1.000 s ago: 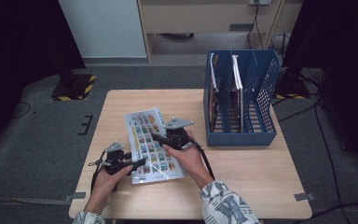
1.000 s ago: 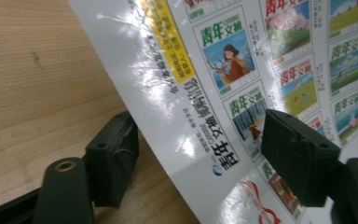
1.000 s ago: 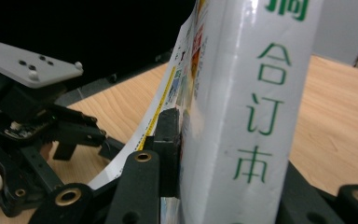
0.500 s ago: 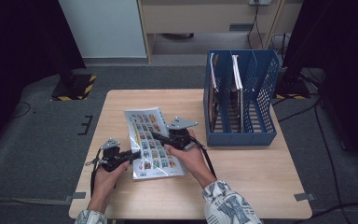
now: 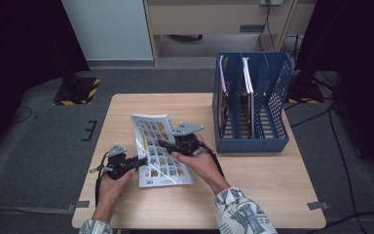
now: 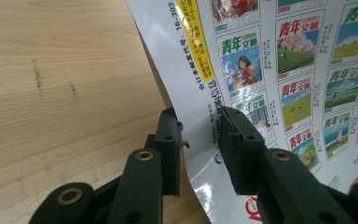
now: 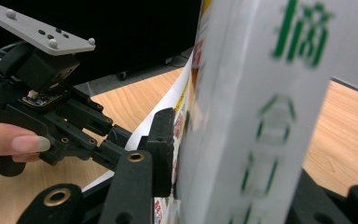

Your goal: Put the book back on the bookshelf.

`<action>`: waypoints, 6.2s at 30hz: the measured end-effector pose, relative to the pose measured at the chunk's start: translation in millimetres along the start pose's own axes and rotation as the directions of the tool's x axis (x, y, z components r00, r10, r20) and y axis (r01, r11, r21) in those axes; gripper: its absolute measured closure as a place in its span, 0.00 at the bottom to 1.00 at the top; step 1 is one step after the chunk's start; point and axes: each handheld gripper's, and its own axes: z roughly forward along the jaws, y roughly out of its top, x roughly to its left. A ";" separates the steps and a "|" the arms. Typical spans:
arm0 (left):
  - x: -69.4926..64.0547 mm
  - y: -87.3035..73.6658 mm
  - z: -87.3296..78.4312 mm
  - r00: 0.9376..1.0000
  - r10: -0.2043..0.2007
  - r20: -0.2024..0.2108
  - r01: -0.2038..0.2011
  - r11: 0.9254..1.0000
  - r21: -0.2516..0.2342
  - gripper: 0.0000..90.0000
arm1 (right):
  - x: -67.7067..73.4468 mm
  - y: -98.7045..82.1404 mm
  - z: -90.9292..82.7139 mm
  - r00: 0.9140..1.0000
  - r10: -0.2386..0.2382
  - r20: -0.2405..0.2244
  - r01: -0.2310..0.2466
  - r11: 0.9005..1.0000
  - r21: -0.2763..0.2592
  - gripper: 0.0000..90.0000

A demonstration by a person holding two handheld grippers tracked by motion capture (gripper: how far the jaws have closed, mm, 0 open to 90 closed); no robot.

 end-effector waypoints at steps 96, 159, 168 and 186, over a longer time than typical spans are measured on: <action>19.3 -2.2 -11.6 0.984 -0.026 -0.174 0.020 0.999 -0.039 0.05 | -21.8 52.6 -45.2 0.999 0.038 0.000 -0.037 0.981 -0.188 0.82; 24.3 -17.2 11.2 0.943 0.110 -0.314 -0.060 0.985 0.164 0.01 | -39.3 29.2 -163.6 0.995 0.045 0.084 -0.020 0.960 -0.278 0.82; 24.2 -17.2 11.4 0.943 0.111 -0.313 -0.061 0.984 0.166 0.00 | -39.4 23.6 -181.0 0.995 0.046 0.084 -0.021 0.960 -0.280 0.82; 24.2 -16.8 12.2 0.944 0.113 -0.311 -0.062 0.984 0.169 0.00 | -38.2 9.2 -209.8 0.994 0.053 0.097 -0.023 0.957 -0.291 0.82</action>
